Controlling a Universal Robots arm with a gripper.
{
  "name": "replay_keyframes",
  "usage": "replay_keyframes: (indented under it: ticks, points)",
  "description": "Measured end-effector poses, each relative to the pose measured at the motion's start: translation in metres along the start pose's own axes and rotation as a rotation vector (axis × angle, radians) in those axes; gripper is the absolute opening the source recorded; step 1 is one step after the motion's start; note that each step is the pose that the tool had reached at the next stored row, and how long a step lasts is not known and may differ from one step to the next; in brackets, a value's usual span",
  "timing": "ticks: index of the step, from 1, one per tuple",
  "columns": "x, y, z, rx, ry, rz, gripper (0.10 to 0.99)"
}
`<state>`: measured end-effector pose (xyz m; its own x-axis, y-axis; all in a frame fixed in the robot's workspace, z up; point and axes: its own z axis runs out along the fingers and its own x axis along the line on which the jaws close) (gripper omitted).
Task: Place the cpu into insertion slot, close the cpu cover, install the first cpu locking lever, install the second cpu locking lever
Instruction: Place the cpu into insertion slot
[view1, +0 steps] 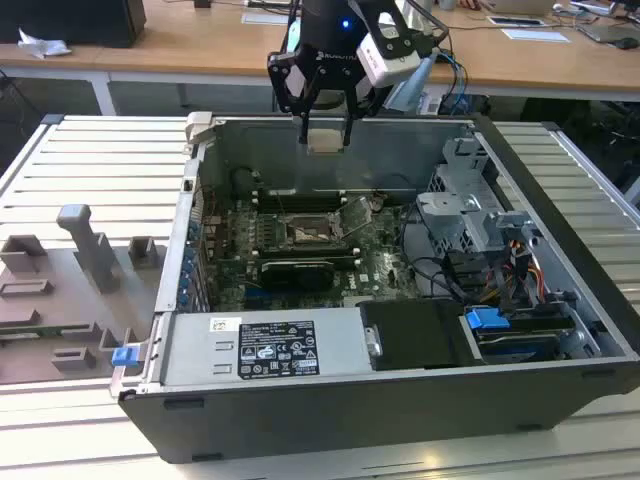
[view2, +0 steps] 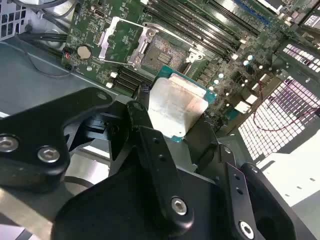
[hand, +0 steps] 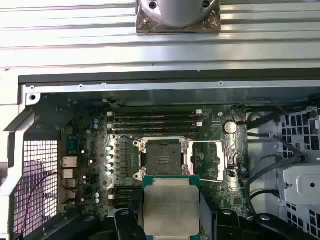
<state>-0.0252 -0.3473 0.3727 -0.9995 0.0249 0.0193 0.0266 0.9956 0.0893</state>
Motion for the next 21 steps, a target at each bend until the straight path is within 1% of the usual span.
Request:
replay_keyframes:
  ticks: [21]
  points:
    - [0.0000, 0.0000, 0.0002, -0.001, -0.0064, 0.072, 0.537]
